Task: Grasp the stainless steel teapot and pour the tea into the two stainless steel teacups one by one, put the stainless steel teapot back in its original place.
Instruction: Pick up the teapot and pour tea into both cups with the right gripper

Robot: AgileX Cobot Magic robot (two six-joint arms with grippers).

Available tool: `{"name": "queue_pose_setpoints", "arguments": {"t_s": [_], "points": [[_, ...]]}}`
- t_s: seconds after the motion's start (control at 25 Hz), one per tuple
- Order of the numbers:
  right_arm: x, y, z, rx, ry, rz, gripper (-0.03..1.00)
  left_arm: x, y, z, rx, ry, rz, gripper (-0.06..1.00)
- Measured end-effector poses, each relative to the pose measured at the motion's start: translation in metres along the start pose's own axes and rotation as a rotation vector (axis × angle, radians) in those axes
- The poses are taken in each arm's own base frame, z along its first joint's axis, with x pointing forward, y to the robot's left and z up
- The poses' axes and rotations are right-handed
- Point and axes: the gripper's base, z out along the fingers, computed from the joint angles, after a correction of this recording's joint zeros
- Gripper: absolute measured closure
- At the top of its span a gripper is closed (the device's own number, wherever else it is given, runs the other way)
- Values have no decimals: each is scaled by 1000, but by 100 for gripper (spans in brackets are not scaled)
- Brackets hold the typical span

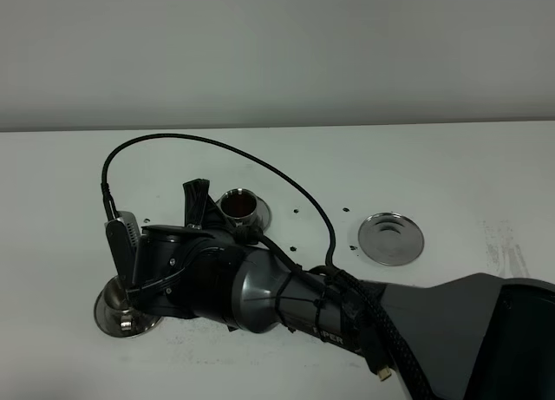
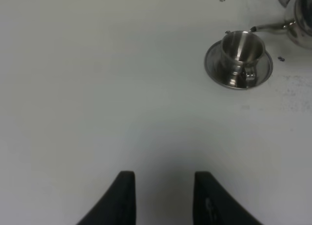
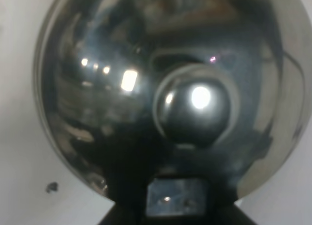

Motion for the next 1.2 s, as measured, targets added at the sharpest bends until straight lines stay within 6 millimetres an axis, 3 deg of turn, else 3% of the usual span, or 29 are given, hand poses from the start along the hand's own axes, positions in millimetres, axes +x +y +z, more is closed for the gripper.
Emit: {"name": "queue_pose_setpoints", "arguments": {"t_s": [1.2], "points": [[-6,2,1,68,54,-116,79,0,0,0,0,1,1,64]]}}
